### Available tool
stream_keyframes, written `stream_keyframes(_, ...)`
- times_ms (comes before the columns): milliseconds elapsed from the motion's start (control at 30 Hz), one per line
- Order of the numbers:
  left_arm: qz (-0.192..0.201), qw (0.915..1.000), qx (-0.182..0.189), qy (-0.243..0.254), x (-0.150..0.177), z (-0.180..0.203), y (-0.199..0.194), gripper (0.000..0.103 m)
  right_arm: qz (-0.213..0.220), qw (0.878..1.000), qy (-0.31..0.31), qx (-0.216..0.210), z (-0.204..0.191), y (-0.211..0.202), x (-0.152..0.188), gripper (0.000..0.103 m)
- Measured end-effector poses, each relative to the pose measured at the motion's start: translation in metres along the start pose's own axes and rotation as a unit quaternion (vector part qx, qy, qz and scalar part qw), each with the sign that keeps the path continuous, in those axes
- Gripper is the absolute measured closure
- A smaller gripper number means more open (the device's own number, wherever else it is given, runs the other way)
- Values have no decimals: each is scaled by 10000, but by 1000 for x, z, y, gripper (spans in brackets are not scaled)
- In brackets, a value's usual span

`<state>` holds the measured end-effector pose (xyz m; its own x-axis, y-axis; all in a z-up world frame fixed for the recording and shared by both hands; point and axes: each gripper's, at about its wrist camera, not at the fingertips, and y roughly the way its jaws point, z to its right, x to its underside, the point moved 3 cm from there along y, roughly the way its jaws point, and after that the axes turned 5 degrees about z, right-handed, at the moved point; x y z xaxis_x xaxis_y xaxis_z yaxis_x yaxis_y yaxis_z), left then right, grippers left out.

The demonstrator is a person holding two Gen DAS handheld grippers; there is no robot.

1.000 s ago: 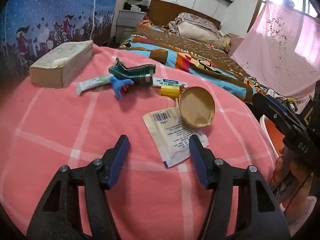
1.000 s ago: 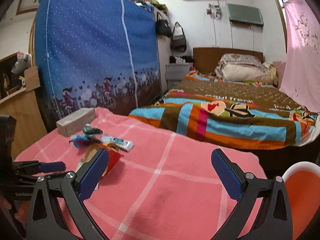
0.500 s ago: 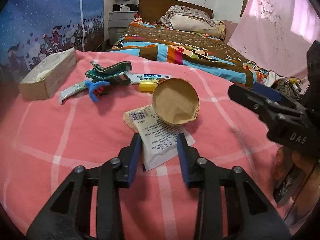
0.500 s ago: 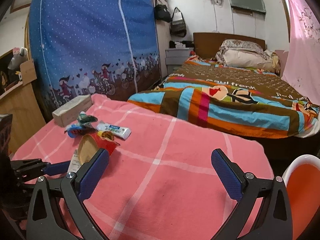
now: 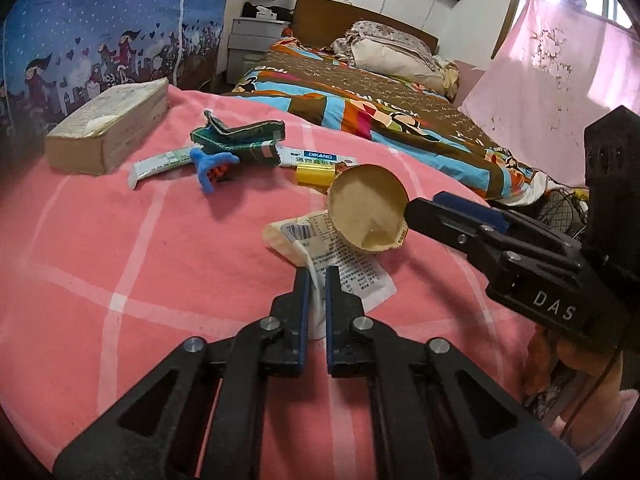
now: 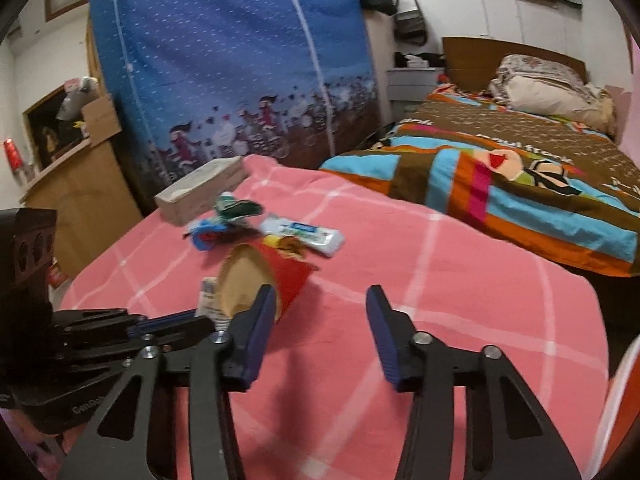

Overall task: Collect trash
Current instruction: 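Grasp the white receipt with the left gripper while the right grasps the paper cup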

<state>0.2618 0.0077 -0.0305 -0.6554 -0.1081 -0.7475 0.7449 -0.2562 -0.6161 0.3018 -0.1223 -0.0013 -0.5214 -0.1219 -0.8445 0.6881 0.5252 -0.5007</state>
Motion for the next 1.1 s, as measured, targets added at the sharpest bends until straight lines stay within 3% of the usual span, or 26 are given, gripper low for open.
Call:
stream_keyframes(233, 67, 9999, 24, -117, -2, -3, -1, 95, -157, 9995, -4, -279, -8, 10, 1, 95)
stream_keyframes(567, 273, 9990, -180, -289, -2, -14, -11, 96, -39, 9997, -211, -76, -10, 0, 2, 99)
stream_keyframes(867, 563, 9929, -779, -698, -4, -40, -23, 97, -55, 9999, -145, -39, -2, -9, 4, 97)
stream_keyframes(900, 599, 9919, -832, -747, -4, -42, -25, 97, -67, 9999, -113, -62, -3, -8, 4, 95)
stream_keyframes(967, 666, 9902, -926, -808, -5, -47, -28, 97, -53, 9999, -88, -107, -6, -6, 2, 78)
stream_keyframes(1000, 706, 9892, -984, -828, -5, -49, -29, 97, 11, 9999, -74, -123, -8, -6, 0, 51)
stream_keyframes(1033, 738, 9884, -1025, -847, -6, -51, -30, 97, 81, 9999, -60, -127, -9, -7, -1, 34)
stream_keyframes(1100, 778, 9871, -1073, -901, -8, -57, -32, 97, 199, 9996, -71, -201, -15, -7, -5, 33)
